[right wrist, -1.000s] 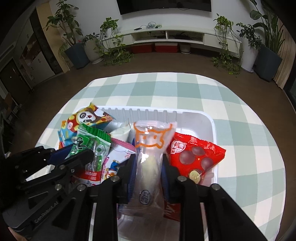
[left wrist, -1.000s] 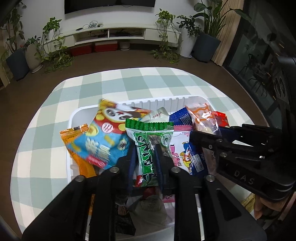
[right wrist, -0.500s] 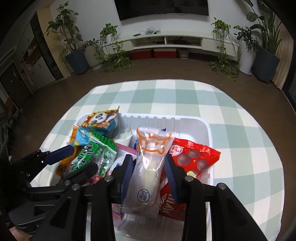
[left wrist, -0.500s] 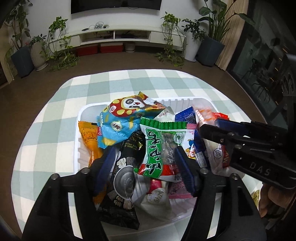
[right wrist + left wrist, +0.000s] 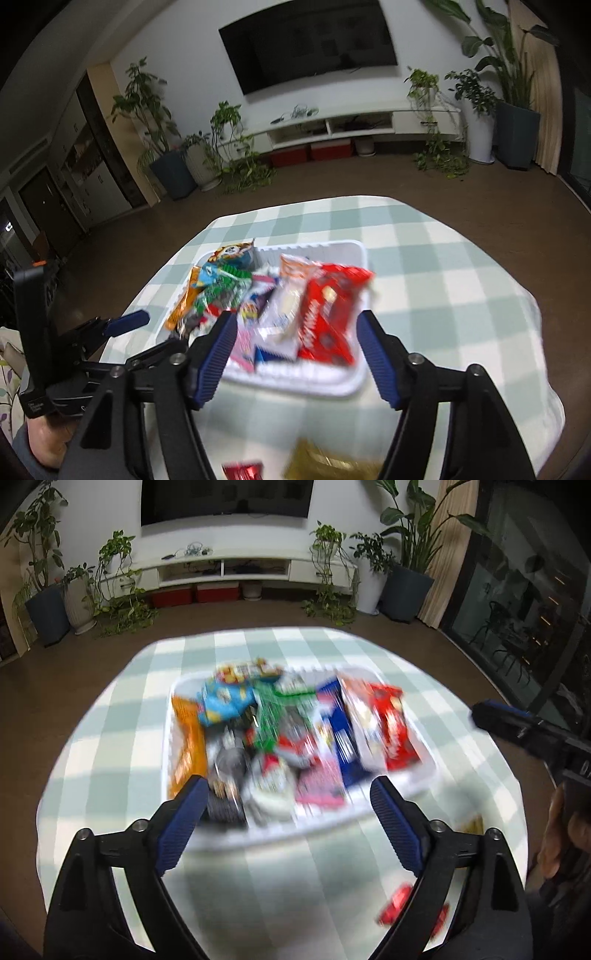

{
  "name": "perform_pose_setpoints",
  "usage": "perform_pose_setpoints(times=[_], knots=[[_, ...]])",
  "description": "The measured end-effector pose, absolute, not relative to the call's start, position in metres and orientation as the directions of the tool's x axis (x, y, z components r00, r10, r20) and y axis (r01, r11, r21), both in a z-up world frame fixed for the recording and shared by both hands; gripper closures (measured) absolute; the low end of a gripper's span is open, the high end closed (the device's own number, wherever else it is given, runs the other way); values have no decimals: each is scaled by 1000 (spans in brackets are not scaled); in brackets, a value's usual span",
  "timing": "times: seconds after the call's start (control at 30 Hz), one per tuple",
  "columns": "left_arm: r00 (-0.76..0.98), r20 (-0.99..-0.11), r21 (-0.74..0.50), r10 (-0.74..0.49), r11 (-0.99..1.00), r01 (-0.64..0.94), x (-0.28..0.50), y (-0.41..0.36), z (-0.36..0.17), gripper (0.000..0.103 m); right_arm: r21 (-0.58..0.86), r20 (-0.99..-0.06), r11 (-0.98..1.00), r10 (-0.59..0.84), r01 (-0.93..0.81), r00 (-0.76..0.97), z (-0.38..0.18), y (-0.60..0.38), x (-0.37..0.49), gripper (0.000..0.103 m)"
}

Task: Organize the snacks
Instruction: 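Grasp the red foil packet with the left gripper while the right gripper grasps the gold foil packet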

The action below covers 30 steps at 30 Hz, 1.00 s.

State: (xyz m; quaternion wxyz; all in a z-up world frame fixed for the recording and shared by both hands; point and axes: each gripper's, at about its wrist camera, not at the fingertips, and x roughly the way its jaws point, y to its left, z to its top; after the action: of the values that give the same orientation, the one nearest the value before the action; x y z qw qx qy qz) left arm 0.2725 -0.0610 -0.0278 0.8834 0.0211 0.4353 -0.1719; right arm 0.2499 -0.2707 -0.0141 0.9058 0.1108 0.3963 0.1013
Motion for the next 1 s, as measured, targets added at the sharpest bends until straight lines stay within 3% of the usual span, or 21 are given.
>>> perform_pose_setpoints(times=[0.27, 0.43, 0.7, 1.0], knots=[[473, -833, -146, -288, 938, 315, 197, -85, -61, 13, 239, -746, 966, 245, -94, 619, -27, -288, 181, 27], [416, -878, -120, -236, 951, 286, 167, -118, -90, 13, 301, -734, 952, 274, -64, 622, -33, -295, 151, 27], [434, -894, 6, -108, 967, 254, 159, -160, -116, 13, 351, -714, 934, 314, -68, 626, -38, -294, 123, 27], [420, -899, 2, -120, 960, 280, 144, -146, -115, 15, 363, -710, 931, 308, -46, 634, -39, -312, 108, 27]])
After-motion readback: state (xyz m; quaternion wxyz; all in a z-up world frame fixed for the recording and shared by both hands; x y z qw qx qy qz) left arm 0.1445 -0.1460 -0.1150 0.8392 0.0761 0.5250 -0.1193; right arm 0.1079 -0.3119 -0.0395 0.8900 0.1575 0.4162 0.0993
